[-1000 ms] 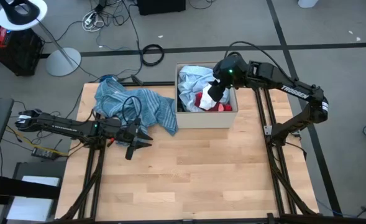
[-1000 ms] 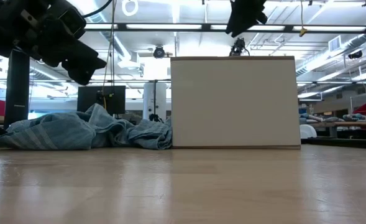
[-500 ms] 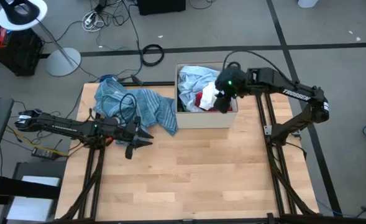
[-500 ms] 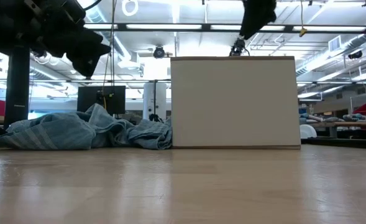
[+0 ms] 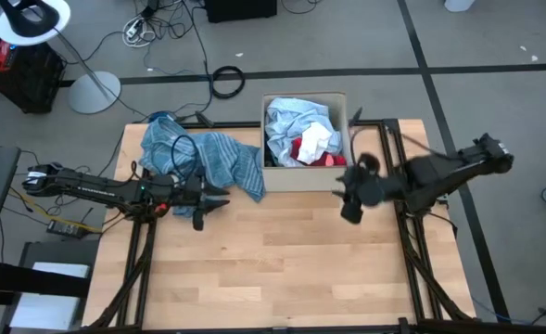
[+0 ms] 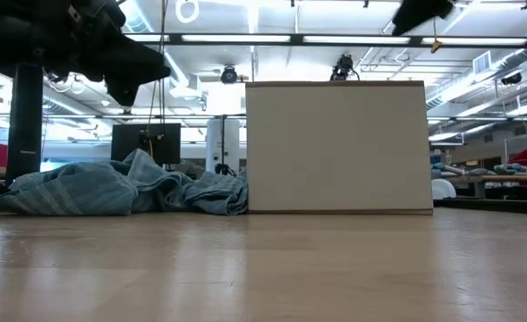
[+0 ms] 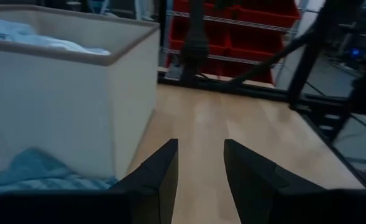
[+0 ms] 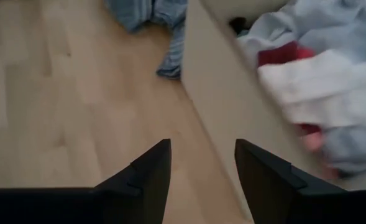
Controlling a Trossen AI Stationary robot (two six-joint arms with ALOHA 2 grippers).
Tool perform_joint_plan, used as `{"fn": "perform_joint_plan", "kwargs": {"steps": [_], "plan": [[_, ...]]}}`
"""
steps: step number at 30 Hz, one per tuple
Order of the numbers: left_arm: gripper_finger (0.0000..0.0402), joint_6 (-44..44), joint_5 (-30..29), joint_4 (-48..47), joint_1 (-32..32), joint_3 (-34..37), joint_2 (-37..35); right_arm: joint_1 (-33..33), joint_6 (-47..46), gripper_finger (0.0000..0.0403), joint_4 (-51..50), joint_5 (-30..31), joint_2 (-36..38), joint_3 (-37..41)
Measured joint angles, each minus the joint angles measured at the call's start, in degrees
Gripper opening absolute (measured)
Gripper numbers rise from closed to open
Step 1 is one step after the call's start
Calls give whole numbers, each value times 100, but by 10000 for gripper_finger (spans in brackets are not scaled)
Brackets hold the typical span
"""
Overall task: Sort clothes
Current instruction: Put the blue towel into gray laundry bin
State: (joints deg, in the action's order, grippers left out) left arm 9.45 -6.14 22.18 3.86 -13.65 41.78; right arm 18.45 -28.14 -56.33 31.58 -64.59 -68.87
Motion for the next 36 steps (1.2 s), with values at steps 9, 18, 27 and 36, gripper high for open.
{"fn": "perform_joint_plan", "kwargs": {"steps": [9, 18, 27, 36], "plan": [[135, -230, -812, -1110, -304, -522, 2, 690, -1001, 176, 2626, 403, 415, 2363], [135, -344, -1049, -3939, -1248, -2248, 406, 262, -883, 176, 3904, 446, 382, 3304], [184, -43, -614, -4225, -2040, -2610, 1047, 143, -489, 174, 4138, 288, 384, 3345], [294, 304, -1962, -4433, -2609, -2608, 1942, -18, 39, 169, 4378, 239, 384, 3345]]}}
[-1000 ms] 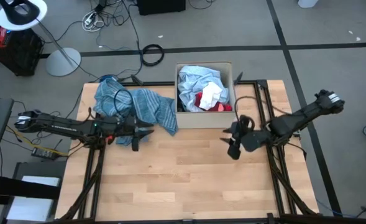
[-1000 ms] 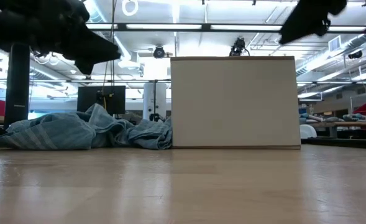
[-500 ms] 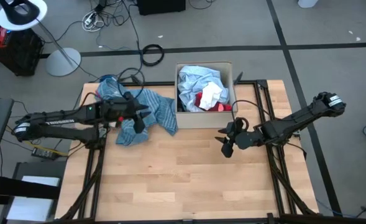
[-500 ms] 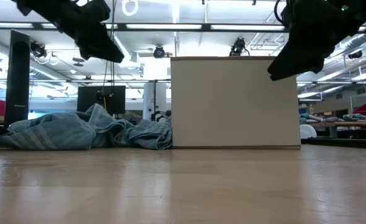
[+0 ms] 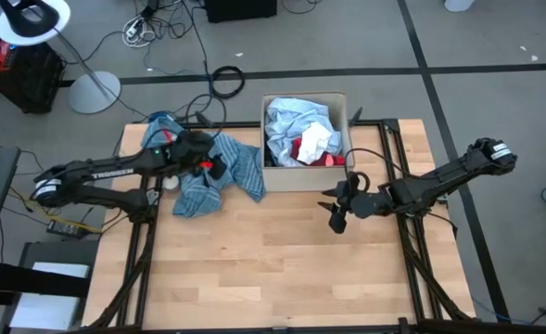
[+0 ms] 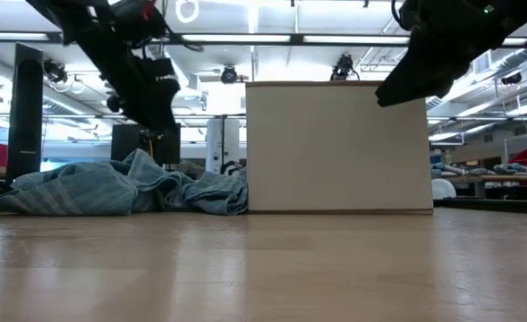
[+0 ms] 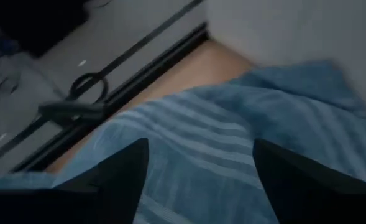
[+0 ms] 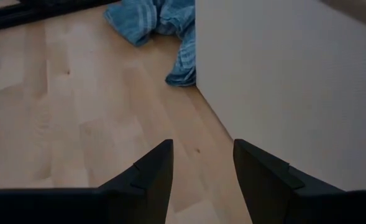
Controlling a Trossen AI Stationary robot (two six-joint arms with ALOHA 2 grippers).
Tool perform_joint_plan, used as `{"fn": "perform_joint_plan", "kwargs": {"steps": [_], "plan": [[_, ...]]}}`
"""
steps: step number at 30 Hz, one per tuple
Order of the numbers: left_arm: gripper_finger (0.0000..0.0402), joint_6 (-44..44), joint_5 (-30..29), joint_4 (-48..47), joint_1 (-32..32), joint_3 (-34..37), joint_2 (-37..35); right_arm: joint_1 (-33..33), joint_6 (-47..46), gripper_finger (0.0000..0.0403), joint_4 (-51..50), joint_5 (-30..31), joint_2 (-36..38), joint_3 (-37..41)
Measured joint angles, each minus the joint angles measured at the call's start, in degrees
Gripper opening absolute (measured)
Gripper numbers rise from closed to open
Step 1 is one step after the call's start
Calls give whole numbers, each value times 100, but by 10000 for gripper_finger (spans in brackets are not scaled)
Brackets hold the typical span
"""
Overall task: Sort clothes
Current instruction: Put the blue towel into gray laundry bin
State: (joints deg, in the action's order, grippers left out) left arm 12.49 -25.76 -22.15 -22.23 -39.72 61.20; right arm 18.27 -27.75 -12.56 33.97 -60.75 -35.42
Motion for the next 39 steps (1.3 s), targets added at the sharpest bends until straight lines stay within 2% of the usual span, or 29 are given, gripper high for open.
{"fn": "perform_joint_plan", "kwargs": {"steps": [3, 7, 9, 14, 22, 26, 31, 32, 39], "plan": [[304, 459, -372, 47, -51, 0, 245, -71, 92, 169, -2, -109, 0, 0], [297, 1104, -261, -115, -502, 0, 437, -126, 103, 169, -2, -273, 0, 0], [289, 1370, -37, -357, -821, 0, 552, -126, 144, 169, 1, -305, 0, 0], [276, 1498, 1053, -396, -1469, 0, 971, -126, 219, 169, 2, -320, -2, 0], [255, 1398, 1647, -317, -1710, 0, 2107, -126, 243, 169, 38, -320, -2, 0], [194, 1329, 1947, -117, -1708, -8, 2453, -126, 210, 166, 57, -322, -2, 0], [41, 1093, 2124, -383, -1702, -98, 2293, -132, 210, 164, 55, -322, -2, 0], [23, 1042, 2158, -511, -1686, -160, 2186, -132, 208, 164, 57, -322, -2, 0], [8, 895, 2126, -1874, -1538, -1234, 1286, -134, 194, 164, 52, -366, -2, 0]]}}
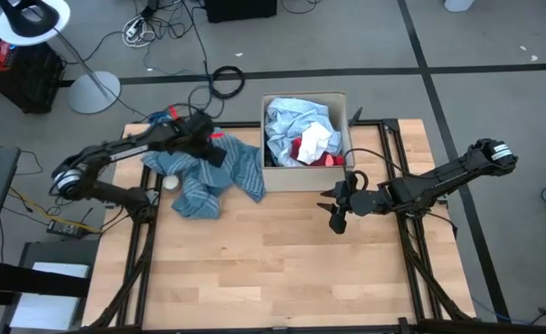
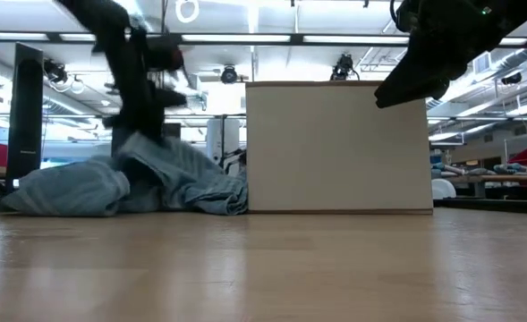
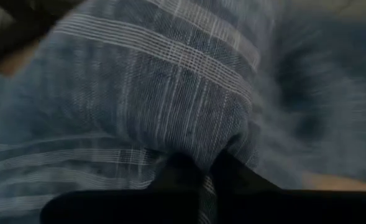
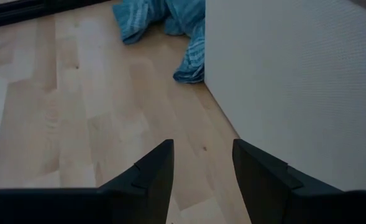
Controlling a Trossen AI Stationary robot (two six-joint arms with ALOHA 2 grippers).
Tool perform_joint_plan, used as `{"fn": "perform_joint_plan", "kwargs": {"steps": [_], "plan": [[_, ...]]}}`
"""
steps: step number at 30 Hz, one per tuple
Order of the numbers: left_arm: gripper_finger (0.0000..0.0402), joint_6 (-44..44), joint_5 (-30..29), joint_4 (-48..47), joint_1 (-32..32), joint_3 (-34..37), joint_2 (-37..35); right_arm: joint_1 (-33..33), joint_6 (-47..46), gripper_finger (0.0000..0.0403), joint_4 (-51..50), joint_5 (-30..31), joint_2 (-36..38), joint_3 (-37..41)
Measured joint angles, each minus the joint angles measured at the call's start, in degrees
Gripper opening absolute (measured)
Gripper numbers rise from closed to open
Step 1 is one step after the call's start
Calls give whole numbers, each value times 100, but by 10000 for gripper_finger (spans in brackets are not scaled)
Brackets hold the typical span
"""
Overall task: Sort clothes
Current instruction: Put the blue towel into gray laundry bin
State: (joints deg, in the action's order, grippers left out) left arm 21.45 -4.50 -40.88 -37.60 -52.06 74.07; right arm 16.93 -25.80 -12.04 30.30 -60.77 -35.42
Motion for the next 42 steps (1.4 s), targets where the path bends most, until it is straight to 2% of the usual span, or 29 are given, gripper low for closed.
{"fn": "perform_joint_plan", "kwargs": {"steps": [6, 11, 15, 18, 27, 32, 38, 42], "plan": [[6, -6, -533, -1463, 442, -1519, -514, 0, -9, 164, -57, -4, 0, 0], [6, 18, -760, -1956, 933, -2756, -594, 5, -196, 164, -276, -17, 0, 16], [6, 20, -882, -1970, 1331, -3535, -497, 31, -401, 164, -206, -256, -2, 285], [6, -12, -932, -1907, 1573, -3963, -336, 31, -586, 164, 233, -379, -2, 641], [6, -700, -933, -1332, 1969, -5664, 657, 30, -876, 164, 1577, -805, -2, 1481], [6, -955, -455, -946, 1941, -6809, 1580, 34, -937, 164, 1781, -948, -2, 1607], [6, -1094, 463, -516, 1846, -8294, 2866, 142, -964, 164, 2115, -954, 0, 1810], [5, -1079, 1075, 820, 1747, -8056, 3172, 138, -968, 164, 2356, -951, 2, 1985]]}}
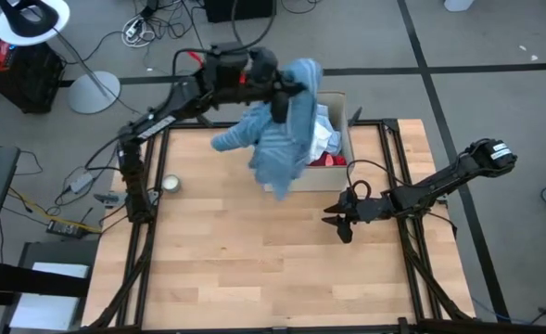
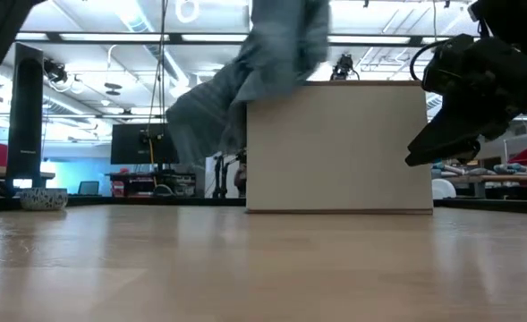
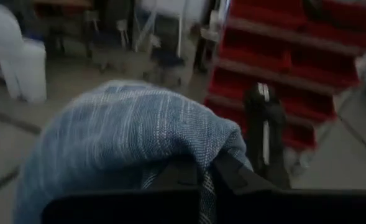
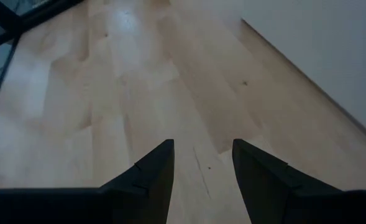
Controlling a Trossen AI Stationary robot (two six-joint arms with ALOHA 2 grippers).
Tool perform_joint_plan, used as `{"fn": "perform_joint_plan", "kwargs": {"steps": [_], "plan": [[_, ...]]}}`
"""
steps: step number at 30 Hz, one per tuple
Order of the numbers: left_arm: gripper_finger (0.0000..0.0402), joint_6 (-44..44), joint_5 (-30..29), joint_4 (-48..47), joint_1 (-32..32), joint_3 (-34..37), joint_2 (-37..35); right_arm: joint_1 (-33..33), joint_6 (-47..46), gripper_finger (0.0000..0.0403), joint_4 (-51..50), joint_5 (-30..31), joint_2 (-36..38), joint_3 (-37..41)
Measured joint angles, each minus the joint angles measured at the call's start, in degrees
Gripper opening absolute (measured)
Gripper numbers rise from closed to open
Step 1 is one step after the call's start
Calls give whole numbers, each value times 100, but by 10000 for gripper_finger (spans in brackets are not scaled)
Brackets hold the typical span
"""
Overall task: Sort clothes
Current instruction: Put the blue towel into gray laundry bin
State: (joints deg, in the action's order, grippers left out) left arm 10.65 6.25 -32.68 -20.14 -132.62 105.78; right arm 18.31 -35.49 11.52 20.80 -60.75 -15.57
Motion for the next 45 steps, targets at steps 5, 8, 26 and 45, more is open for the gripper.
{"fn": "perform_joint_plan", "kwargs": {"steps": [5, 8, 26, 45], "plan": [[5, -8, -77, 953, -190, -11, 270, 0, -6, 164, 92, 0, 0, 48], [8, -146, -394, 1470, -227, -6, 367, -2, 85, 164, 205, 0, 8, 48], [4, -433, -856, -772, -464, 25, 457, -203, 306, 164, 281, -74, 42, 48], [20, 189, -591, 1209, -337, 3023, 1172, -350, 418, 164, 351, -210, 42, 46]]}}
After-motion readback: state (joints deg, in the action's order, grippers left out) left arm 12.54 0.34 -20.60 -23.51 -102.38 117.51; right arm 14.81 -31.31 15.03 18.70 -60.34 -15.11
